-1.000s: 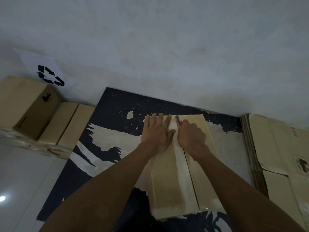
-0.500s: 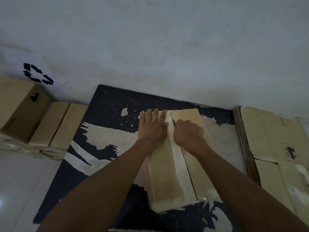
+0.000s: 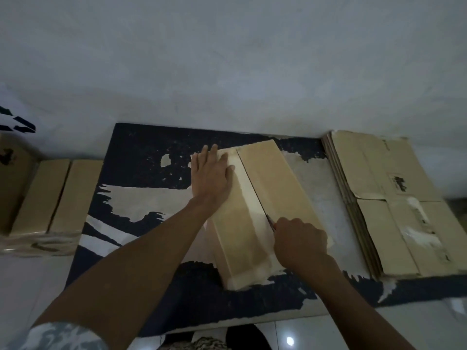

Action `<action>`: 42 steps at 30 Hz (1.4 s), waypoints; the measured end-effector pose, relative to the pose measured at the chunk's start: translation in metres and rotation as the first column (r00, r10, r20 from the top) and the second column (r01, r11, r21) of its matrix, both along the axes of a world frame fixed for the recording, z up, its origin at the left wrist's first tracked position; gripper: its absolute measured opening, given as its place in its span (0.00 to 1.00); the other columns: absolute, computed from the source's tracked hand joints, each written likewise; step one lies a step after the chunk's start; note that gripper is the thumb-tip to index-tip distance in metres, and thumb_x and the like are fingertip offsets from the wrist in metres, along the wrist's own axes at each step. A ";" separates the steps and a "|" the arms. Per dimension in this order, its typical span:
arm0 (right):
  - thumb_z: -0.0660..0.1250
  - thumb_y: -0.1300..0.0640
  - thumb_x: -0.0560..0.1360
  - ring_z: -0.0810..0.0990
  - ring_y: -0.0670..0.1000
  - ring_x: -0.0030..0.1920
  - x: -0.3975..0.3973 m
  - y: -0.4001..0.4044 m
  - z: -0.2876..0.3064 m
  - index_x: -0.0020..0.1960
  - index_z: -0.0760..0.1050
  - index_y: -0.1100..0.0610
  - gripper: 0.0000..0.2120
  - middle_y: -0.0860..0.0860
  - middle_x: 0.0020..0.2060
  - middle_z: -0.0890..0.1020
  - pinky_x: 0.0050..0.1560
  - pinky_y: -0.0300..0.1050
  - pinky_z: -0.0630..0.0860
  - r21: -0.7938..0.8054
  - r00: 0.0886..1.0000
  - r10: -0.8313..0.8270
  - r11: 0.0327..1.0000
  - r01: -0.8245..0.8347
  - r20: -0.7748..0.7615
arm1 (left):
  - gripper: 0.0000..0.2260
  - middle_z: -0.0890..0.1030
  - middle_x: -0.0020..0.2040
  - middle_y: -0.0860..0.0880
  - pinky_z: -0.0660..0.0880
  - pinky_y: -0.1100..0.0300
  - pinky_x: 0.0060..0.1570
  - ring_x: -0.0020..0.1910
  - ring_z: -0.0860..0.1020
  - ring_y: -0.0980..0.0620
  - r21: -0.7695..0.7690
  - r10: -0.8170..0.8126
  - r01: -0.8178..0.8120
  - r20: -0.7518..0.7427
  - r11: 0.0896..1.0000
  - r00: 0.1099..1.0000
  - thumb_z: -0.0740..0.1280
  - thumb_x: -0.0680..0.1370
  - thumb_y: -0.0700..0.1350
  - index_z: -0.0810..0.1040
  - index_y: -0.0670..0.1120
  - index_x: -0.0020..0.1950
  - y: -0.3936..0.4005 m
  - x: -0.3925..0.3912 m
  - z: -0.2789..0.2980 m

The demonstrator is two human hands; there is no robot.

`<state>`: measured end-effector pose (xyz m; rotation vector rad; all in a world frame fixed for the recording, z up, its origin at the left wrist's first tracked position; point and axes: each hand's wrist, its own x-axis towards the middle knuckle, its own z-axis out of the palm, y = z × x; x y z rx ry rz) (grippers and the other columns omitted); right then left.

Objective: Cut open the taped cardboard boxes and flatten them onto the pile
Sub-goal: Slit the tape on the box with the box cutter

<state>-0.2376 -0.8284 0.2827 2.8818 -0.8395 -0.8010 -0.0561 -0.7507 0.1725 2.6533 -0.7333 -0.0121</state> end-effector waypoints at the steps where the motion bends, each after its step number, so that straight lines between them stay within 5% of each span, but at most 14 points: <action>1: 0.55 0.58 0.82 0.78 0.54 0.56 -0.005 0.002 -0.001 0.61 0.70 0.55 0.09 0.52 0.56 0.76 0.48 0.45 0.66 0.005 1.000 -0.011 1.000 0.011 0.006 | 0.17 0.67 0.76 0.43 0.51 0.44 0.78 0.78 0.59 0.43 -0.054 0.012 -0.010 0.033 0.999 0.999 0.55 0.84 0.48 0.76 0.46 0.68 0.002 -0.005 0.002; 3: 0.56 0.57 0.82 0.77 0.54 0.56 -0.011 0.003 -0.002 0.60 0.70 0.55 0.09 0.52 0.56 0.76 0.49 0.45 0.66 0.020 0.999 -0.033 0.999 0.033 0.023 | 0.13 0.76 0.68 0.43 0.59 0.45 0.75 0.73 0.67 0.43 -0.145 0.005 0.011 0.109 0.989 0.994 0.60 0.81 0.43 0.82 0.44 0.58 0.005 -0.025 0.007; 6: 0.56 0.57 0.82 0.76 0.55 0.58 -0.014 0.000 -0.005 0.61 0.70 0.55 0.10 0.53 0.58 0.76 0.52 0.46 0.67 0.054 0.998 -0.049 0.997 0.046 0.044 | 0.13 0.75 0.68 0.43 0.62 0.47 0.72 0.72 0.67 0.43 -0.127 -0.128 0.134 0.051 0.983 0.990 0.62 0.80 0.42 0.79 0.43 0.63 0.005 -0.078 0.022; 11: 0.56 0.56 0.82 0.76 0.56 0.59 -0.024 -0.007 -0.010 0.62 0.70 0.56 0.11 0.55 0.58 0.75 0.49 0.47 0.65 0.120 0.994 -0.007 0.993 -0.006 0.108 | 0.24 0.45 0.82 0.45 0.38 0.45 0.77 0.80 0.41 0.44 0.121 -0.088 0.099 -0.088 0.988 0.992 0.48 0.86 0.50 0.52 0.47 0.81 0.010 -0.151 0.012; 14: 0.55 0.56 0.83 0.76 0.56 0.59 -0.042 -0.009 -0.011 0.63 0.70 0.57 0.11 0.55 0.58 0.75 0.48 0.47 0.65 0.123 0.990 0.043 0.991 -0.060 0.135 | 0.24 0.40 0.82 0.48 0.33 0.46 0.75 0.80 0.37 0.46 0.167 -0.045 0.056 -0.069 0.984 0.997 0.44 0.86 0.52 0.46 0.49 0.82 0.008 -0.157 0.007; 27: 0.63 0.59 0.79 0.78 0.55 0.58 -0.122 -0.012 -0.025 0.62 0.71 0.57 0.12 0.54 0.58 0.78 0.53 0.48 0.73 0.102 0.979 0.100 0.988 -0.119 0.175 | 0.24 0.46 0.82 0.51 0.40 0.44 0.78 0.81 0.42 0.49 0.166 -0.024 0.027 -0.020 0.986 0.999 0.44 0.85 0.53 0.52 0.51 0.81 0.006 -0.160 -0.002; 33: 0.63 0.61 0.79 0.81 0.55 0.54 -0.127 -0.005 -0.042 0.61 0.70 0.58 0.11 0.53 0.55 0.80 0.49 0.48 0.75 0.094 0.959 0.106 0.986 -0.135 0.264 | 0.19 0.65 0.78 0.49 0.47 0.45 0.77 0.80 0.55 0.49 -0.087 -0.009 0.007 -0.023 0.996 1.000 0.58 0.83 0.54 0.74 0.47 0.70 0.016 -0.168 0.004; 37: 0.58 0.54 0.83 0.81 0.55 0.49 -0.135 -0.024 -0.057 0.59 0.73 0.55 0.09 0.52 0.49 0.80 0.49 0.50 0.77 0.312 0.910 -0.082 0.949 -0.054 0.407 | 0.44 0.44 0.82 0.47 0.41 0.32 0.72 0.80 0.40 0.44 0.175 -0.086 0.121 -0.198 0.977 0.977 0.57 0.71 0.77 0.57 0.49 0.77 0.025 -0.187 0.009; 40: 0.59 0.52 0.83 0.80 0.54 0.38 -0.145 -0.043 -0.065 0.55 0.75 0.53 0.08 0.52 0.39 0.80 0.43 0.58 0.81 0.633 0.842 -0.328 0.774 -0.022 0.429 | 0.46 0.40 0.82 0.46 0.48 0.31 0.74 0.79 0.36 0.43 0.183 -0.122 0.171 -0.252 0.968 0.960 0.65 0.72 0.71 0.51 0.48 0.80 0.031 -0.193 0.014; 42: 0.60 0.53 0.83 0.81 0.57 0.34 -0.150 -0.048 -0.070 0.55 0.76 0.54 0.07 0.54 0.36 0.80 0.37 0.59 0.82 0.699 0.800 -0.404 0.715 -0.027 0.444 | 0.43 0.38 0.81 0.45 0.45 0.32 0.75 0.79 0.35 0.42 0.183 -0.146 0.199 -0.265 0.963 0.953 0.64 0.75 0.68 0.51 0.48 0.81 0.032 -0.194 0.019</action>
